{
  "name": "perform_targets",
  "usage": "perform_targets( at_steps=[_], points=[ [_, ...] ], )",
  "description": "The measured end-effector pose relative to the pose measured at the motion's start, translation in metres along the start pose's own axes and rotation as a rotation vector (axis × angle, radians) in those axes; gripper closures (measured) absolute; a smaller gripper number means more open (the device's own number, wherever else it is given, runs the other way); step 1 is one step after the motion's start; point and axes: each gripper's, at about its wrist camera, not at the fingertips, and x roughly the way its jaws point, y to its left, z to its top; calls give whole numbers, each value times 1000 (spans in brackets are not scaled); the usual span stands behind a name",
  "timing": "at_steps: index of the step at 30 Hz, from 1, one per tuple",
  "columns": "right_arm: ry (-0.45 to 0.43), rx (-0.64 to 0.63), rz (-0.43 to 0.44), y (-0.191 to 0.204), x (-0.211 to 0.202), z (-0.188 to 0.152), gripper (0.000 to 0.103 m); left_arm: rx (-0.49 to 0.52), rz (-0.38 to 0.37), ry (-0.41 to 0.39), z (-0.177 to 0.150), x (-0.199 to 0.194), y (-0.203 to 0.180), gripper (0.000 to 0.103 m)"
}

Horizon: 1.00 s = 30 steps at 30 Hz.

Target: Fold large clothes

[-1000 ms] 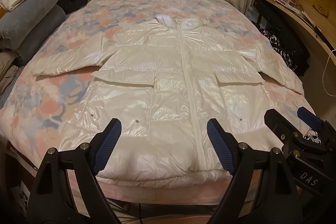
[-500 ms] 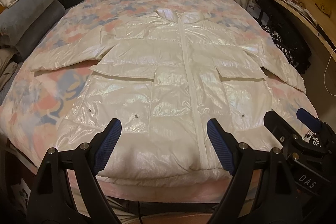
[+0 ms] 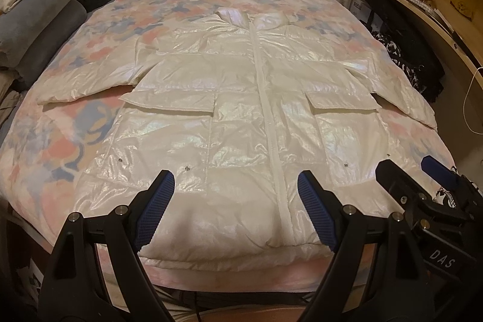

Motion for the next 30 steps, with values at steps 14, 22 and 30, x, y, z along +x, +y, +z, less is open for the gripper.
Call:
perform_targets(
  at_steps=[14,22,30],
  points=[
    [-92,-24,-45,-13,-18,44,0,7,-61,-100,59,-16,-24,21],
    [-206,-26,-129,-41,-51,104,0,65,-108,-189,128,-32,-59,21],
    [-247,-67,-259,-89,-72,177,0,132,-219,-242,185,-47,-110,20]
  ],
)
